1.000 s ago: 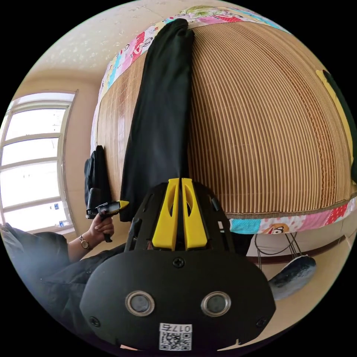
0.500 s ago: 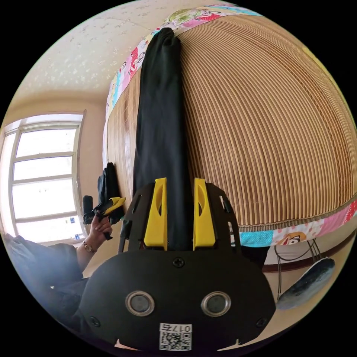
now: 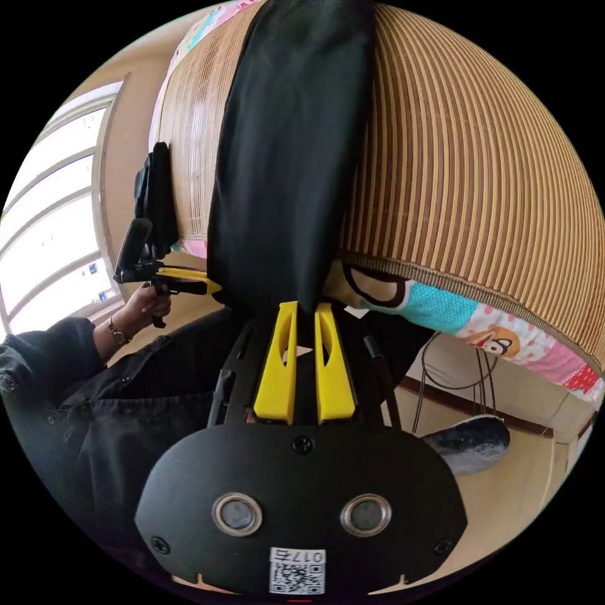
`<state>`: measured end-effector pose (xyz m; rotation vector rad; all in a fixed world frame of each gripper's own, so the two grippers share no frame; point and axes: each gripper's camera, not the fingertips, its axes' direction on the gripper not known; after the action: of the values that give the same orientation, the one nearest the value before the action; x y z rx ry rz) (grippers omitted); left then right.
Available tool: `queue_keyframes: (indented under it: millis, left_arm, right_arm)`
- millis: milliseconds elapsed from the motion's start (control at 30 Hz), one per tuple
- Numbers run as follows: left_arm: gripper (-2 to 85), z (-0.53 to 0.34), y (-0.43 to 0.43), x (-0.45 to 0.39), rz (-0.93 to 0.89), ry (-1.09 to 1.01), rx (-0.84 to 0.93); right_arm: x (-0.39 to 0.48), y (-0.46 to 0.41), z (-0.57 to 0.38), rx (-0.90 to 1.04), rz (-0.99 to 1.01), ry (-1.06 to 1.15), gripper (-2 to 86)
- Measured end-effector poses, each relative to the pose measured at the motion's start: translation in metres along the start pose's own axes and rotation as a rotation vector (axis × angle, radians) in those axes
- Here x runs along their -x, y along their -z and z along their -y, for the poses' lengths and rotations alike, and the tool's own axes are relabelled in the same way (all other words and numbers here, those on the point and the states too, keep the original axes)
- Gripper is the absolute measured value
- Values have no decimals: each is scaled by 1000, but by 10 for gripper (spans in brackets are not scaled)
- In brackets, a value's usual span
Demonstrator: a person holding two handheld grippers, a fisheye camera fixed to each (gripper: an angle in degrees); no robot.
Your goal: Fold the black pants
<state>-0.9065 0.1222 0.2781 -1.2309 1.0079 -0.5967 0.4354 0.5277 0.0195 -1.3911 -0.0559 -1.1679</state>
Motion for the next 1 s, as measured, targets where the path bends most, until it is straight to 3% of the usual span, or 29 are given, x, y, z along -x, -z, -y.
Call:
queue_keyframes:
  millis: [233,367,600,667,800,1000]
  left_arm:
    - [112,32,83,-17,-140,-178,-459]
    - [140,105,102,-20,-104,-170,-492]
    - [53,188,71,-20,-152,-167,-314]
    - [47,176,74,-12,-242,-139,-326]
    - [43,91,96,-42,-522,-431,-429]
    - [43,-76,153,-147,-559,-841,-579]
  right_arm:
    - [-107,83,19,-465,335,-105,111]
    - [-143,95,72,-494,413,-75,124]
    - [-140,76,123,-379,597,24,65]
    - [-134,84,103,-425,713,96,46]
    - [-100,130,14,-534,870,303,24]
    - [-1,240,-121,-723,901,662,13]
